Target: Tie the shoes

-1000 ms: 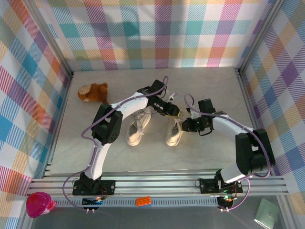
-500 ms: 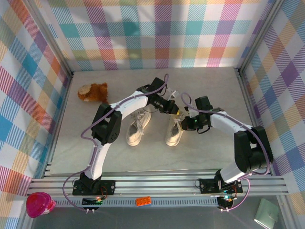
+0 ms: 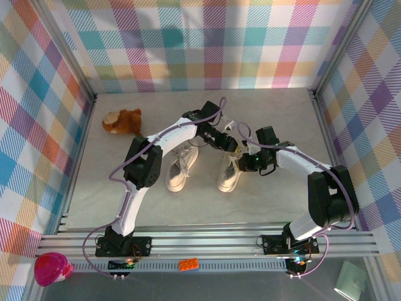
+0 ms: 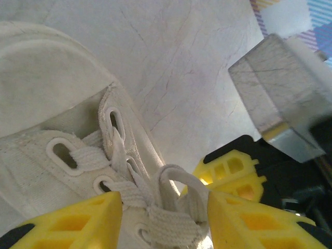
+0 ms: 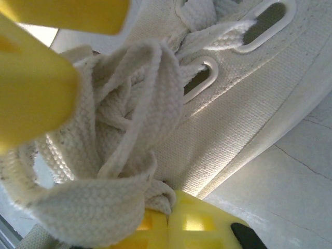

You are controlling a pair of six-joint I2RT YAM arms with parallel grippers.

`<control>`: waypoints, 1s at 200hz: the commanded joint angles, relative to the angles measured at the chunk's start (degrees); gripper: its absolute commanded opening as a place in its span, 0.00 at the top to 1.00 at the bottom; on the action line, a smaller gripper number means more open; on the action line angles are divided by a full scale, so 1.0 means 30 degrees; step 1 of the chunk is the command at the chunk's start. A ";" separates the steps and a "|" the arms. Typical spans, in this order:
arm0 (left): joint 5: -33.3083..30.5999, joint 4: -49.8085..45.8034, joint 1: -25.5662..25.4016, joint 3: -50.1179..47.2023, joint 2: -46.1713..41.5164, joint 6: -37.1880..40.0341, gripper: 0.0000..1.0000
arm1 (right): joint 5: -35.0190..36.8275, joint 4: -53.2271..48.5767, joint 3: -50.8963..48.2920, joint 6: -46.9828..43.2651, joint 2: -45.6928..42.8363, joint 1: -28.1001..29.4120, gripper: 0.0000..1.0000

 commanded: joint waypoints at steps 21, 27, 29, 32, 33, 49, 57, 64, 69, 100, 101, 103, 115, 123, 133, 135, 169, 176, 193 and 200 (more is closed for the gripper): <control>-0.0579 -0.1849 -0.0493 0.0974 0.1141 0.1095 0.52 | 0.0101 -0.0468 0.0559 -0.0369 0.0386 0.0211 0.96; -0.0554 -0.1885 -0.0493 0.1005 0.1152 0.1121 0.55 | 0.0089 -0.0467 0.0580 -0.0357 0.0377 0.0211 0.96; -0.0534 -0.1870 -0.0493 0.0984 0.1136 0.1114 0.57 | 0.0122 -0.0466 0.0583 -0.0357 0.0384 0.0203 0.96; -0.0523 -0.1858 -0.0493 0.0977 0.1098 0.1126 0.60 | 0.0114 -0.0492 0.0577 -0.0365 0.0385 0.0206 0.96; -0.0521 -0.1857 -0.0479 0.0947 0.1080 0.1129 0.62 | 0.0113 -0.0479 0.0566 -0.0361 0.0371 0.0208 0.96; -0.0605 -0.1412 -0.0356 0.0554 0.0575 0.1097 0.88 | 0.0240 -0.0585 0.0579 -0.0357 0.0300 0.0240 0.96; -0.0762 -0.0829 -0.0221 0.0071 0.0125 0.0835 0.99 | 0.0367 -0.0658 0.0571 -0.0387 0.0226 0.0224 0.97; -0.0864 -0.0210 -0.0046 -0.0466 -0.0370 0.0513 1.00 | 0.0498 -0.0768 0.0574 -0.0427 0.0141 0.0216 0.98; -0.0904 0.0442 0.0100 -0.0948 -0.0714 0.0280 1.00 | 0.0597 -0.0880 0.0594 -0.0485 0.0057 0.0225 0.98; -0.1518 0.4296 0.0814 -0.4166 -0.3316 -0.0944 1.00 | 0.1143 -0.1806 0.0855 -0.1149 -0.0481 0.0223 1.00; -0.1531 0.4384 0.0819 -0.4246 -0.3368 -0.0961 1.00 | 0.1155 -0.1839 0.0866 -0.1178 -0.0487 0.0231 1.00; -0.1562 0.4538 0.0846 -0.4380 -0.3480 -0.1032 1.00 | 0.1186 -0.1901 0.0889 -0.1222 -0.0506 0.0245 1.00; -0.1630 0.5309 0.0913 -0.5041 -0.3962 -0.1233 1.00 | 0.1369 -0.2231 0.1051 -0.1560 -0.0635 0.0269 1.00; -0.1631 0.5560 0.0942 -0.5271 -0.4161 -0.1297 1.00 | 0.1446 -0.2387 0.1108 -0.1736 -0.0719 0.0266 1.00; -0.1634 0.5793 0.0942 -0.5475 -0.4296 -0.1351 1.00 | 0.1572 -0.2512 0.1207 -0.1919 -0.0785 0.0262 1.00; -0.1610 0.5850 0.0964 -0.5529 -0.4320 -0.1357 1.00 | 0.1598 -0.2552 0.1224 -0.1934 -0.0786 0.0267 1.00; -0.1481 0.6778 0.0972 -0.6203 -0.4500 -0.2128 1.00 | 0.1401 -0.2737 0.1603 -0.2294 -0.0757 0.0283 1.00; -0.1682 0.7499 0.0972 -0.6532 -0.4598 -0.2537 1.00 | 0.1222 -0.2643 0.1610 -0.2295 -0.0757 0.0289 1.00; -0.2335 0.9187 0.0973 -0.7870 -0.5065 -0.4005 1.00 | 0.0855 -0.2444 0.1581 -0.2243 -0.0620 0.0312 1.00; -0.2752 0.9844 0.0944 -0.8501 -0.5290 -0.4765 1.00 | 0.0794 -0.2407 0.1597 -0.2179 -0.0485 0.0324 1.00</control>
